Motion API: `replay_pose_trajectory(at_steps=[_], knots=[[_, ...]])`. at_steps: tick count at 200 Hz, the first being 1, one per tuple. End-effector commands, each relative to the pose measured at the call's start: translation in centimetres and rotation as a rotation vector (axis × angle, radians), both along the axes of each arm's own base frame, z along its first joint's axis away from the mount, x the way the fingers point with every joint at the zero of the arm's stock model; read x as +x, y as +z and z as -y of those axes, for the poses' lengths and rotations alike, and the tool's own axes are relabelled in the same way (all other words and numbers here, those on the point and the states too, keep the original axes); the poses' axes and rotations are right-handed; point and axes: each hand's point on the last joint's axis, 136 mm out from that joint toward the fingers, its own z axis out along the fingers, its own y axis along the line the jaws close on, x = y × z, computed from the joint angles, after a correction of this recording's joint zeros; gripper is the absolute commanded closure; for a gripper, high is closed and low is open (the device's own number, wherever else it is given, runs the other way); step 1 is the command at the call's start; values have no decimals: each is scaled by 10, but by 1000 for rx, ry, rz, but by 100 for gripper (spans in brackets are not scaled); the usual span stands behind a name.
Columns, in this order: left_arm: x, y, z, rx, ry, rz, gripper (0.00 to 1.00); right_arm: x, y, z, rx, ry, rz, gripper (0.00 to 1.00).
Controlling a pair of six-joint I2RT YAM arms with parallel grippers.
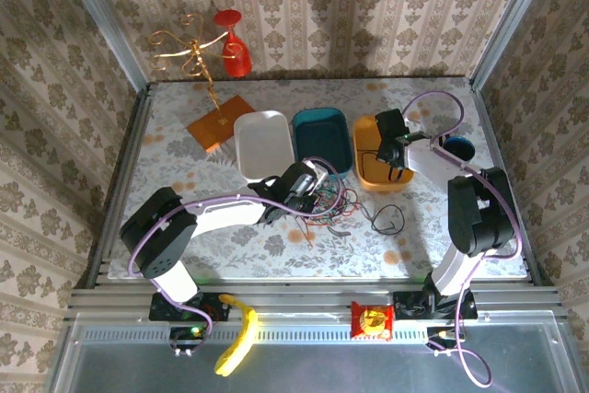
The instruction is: Untangle the cables
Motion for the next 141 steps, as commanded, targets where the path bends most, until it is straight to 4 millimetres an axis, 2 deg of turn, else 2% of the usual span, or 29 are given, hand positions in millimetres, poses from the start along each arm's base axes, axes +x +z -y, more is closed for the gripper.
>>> replay_pose_trajectory(at_steps=[1,6,16,64,68,87,93,116,141], knots=[[2,19,5,-20,-15,37,100,-3,1,-10,60,-1,-3,76],[1,19,6,-21,-16,37,100,-4,4,-10,57,2,-4,71],[2,19,5,-21,-16,36,100,-6,10,-8,46,4,2,67],[0,21,6,-28,-18,44,100,-33,41,-1,33,4,39,64],[0,21,5,-28,-18,45,100,-43,41,2,25,3,19,64],[0,21,5,-27,-20,46,100,-64,48,6,22,1,19,63],[0,22,5,-28,-21,48,100,-73,55,6,35,3,37,63],[-1,21,4,-24,-24,48,100,-107,48,1,92,19,2,63],[-1,20,4,-23,-23,48,100,-144,24,-7,148,48,-72,62]])
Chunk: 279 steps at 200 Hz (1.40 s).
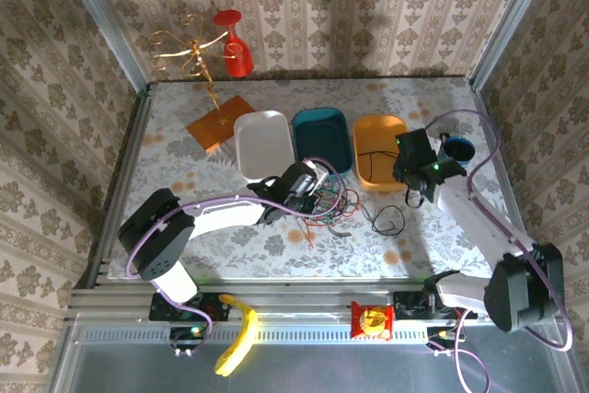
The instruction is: Untangle the cables
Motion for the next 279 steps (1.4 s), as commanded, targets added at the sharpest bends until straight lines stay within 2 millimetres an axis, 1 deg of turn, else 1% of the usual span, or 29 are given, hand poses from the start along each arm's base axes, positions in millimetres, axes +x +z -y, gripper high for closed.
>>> replay_pose_trajectory(at_steps=[1,17,41,64,79,85,121,144,151,162,176,185,200,209,217,222,234,241,242,245,246,248,249,251,252,260,279], knots=[[1,14,2,-14,-12,36,100,-46,-35,-8,53,22,-150,62],[0,14,2,-14,-13,36,100,-64,-58,-11,76,43,-218,61],[0,14,2,-12,-13,38,100,-78,-87,-13,94,47,-297,61],[-1,14,1,-7,-14,40,100,-80,-110,-13,107,14,-326,61],[-1,15,0,-3,-11,44,100,-76,-119,-16,116,10,-325,61],[0,15,0,-3,-9,45,100,-78,-123,-15,113,5,-340,62],[-1,15,0,1,-10,49,100,-71,-123,-13,83,-1,-342,65],[-1,15,-1,3,-9,51,100,-71,-123,-12,73,-3,-351,65],[-1,16,0,0,-9,53,100,-71,-124,-10,60,-8,-358,66],[-1,17,-1,0,-6,56,100,-72,-125,-8,43,-12,-381,75],[-1,16,-2,1,-2,57,100,-72,-126,-8,40,-13,-391,91],[-1,16,-2,1,-1,58,100,-72,-126,-8,40,-12,-393,100],[-1,16,-4,5,5,59,100,-75,-125,-8,45,-17,-392,100],[-1,16,-5,7,8,60,100,-77,-122,-6,41,-27,-385,100],[-1,15,-6,10,8,59,100,-77,-116,-3,28,-38,-367,100],[-1,15,-6,10,8,59,100,-78,-110,0,12,-46,-349,100],[-1,15,-7,15,10,59,100,-75,-87,9,-44,-60,-274,100],[-2,15,-7,15,7,57,100,-73,-71,15,-74,-76,-226,100],[-2,15,-7,15,7,57,100,-73,-66,18,-82,-82,-211,100],[-2,15,-7,15,7,57,100,-73,-62,20,-92,-88,-203,100],[-2,14,-7,16,7,57,100,-72,-56,22,-99,-94,-184,100],[-2,14,-7,18,7,57,100,-72,-50,25,-108,-101,-169,100],[-2,14,-7,18,7,57,100,-72,-50,25,-108,-101,-169,100],[-2,14,-7,18,6,57,100,-72,-42,28,-122,-111,-147,100],[-2,13,-7,20,6,56,100,-72,-42,28,-122,-111,-147,100],[-2,13,-8,21,7,56,100,-71,-21,38,-160,-134,-90,100],[-3,10,-8,29,5,50,100,-69,36,56,-230,-173,58,100]])
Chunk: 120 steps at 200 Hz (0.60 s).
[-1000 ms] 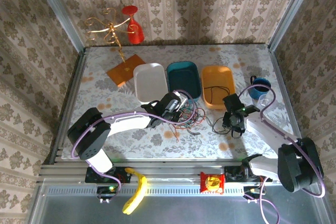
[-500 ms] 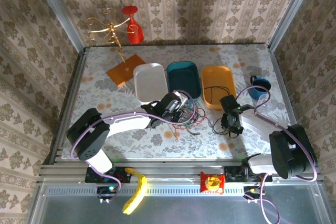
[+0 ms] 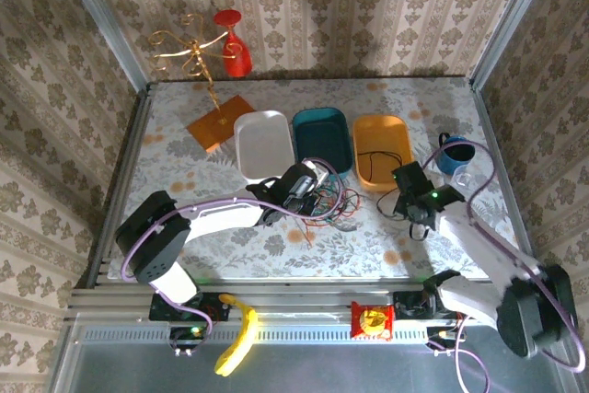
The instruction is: Untangle the cables
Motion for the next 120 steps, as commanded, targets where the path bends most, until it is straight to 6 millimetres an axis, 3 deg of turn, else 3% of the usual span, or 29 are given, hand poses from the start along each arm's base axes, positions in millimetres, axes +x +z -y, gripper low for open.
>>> replay_pose_trajectory(at_steps=[1,29,59,95,120], knots=[[-2,3,-6,22,-8,16,100,-4,71,40,-187,-99,158,100],[-3,0,-7,29,-7,13,100,0,159,55,-260,-114,366,100],[-3,-5,-8,43,-10,8,100,5,232,63,-307,-125,537,100],[-3,-9,-11,59,-3,4,100,13,290,64,-302,-133,703,100],[-4,-9,-11,64,-6,4,100,27,301,61,-331,-106,710,100]])
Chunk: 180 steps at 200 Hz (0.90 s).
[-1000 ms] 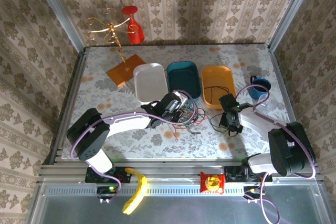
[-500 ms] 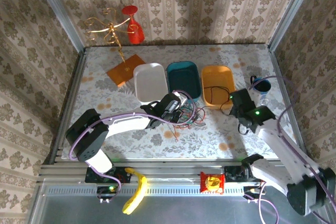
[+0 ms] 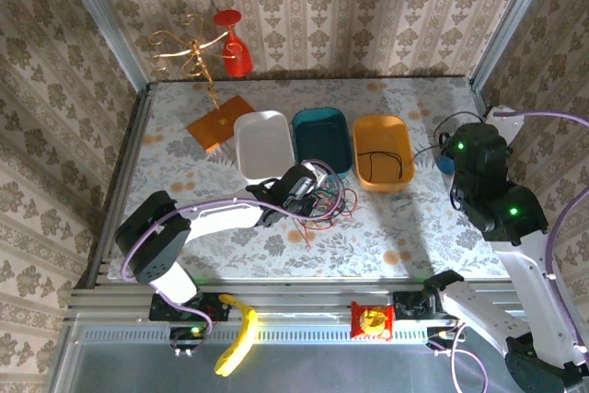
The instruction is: Untangle the cables
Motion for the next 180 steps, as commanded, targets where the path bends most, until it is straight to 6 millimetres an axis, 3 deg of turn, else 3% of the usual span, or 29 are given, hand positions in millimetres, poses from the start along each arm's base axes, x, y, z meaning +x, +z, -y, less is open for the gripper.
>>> replay_pose_trajectory(at_steps=[1,38,77,140,180], knots=[[-2,-3,-6,34,-9,8,100,11,23,4,-70,-18,30,100],[-5,0,-4,33,-21,14,100,29,10,-11,-29,47,-2,100],[-6,1,-2,31,-30,19,100,21,4,-13,9,64,-9,100],[-6,0,3,35,-43,21,100,17,12,-38,162,201,48,100],[-7,1,5,34,-48,27,100,45,3,-58,222,250,60,100]])
